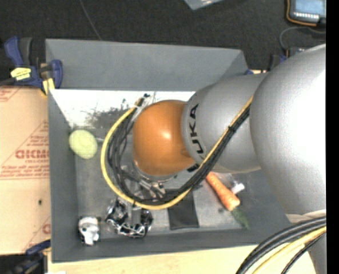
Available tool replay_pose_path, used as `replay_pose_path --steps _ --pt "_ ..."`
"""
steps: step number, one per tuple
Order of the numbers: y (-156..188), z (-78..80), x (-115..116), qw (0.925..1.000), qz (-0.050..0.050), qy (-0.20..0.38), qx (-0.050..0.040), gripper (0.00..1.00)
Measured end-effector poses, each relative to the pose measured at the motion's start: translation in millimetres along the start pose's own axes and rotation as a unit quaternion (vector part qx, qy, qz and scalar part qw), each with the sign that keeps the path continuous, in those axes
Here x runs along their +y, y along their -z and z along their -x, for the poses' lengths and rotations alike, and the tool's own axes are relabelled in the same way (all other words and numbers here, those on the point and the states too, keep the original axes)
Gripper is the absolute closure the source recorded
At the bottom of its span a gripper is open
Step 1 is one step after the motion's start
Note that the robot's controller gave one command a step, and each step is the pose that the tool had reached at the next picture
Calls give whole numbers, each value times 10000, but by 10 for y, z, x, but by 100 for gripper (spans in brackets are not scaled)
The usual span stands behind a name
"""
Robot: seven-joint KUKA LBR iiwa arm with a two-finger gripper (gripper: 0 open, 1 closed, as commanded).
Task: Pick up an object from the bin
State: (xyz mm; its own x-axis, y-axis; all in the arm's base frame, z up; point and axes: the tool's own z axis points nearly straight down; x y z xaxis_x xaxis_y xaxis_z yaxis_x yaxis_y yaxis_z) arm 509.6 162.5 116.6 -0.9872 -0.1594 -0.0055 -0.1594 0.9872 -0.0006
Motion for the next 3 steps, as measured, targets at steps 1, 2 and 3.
replay_pose_path --steps 1,2,3 --pt "-234 -90 -252 9973 19 -732 3 0" --pt "-419 -150 -293 10000 9 75 -39 100" --pt "-418 -149 -293 10000 11 64 -38 100"
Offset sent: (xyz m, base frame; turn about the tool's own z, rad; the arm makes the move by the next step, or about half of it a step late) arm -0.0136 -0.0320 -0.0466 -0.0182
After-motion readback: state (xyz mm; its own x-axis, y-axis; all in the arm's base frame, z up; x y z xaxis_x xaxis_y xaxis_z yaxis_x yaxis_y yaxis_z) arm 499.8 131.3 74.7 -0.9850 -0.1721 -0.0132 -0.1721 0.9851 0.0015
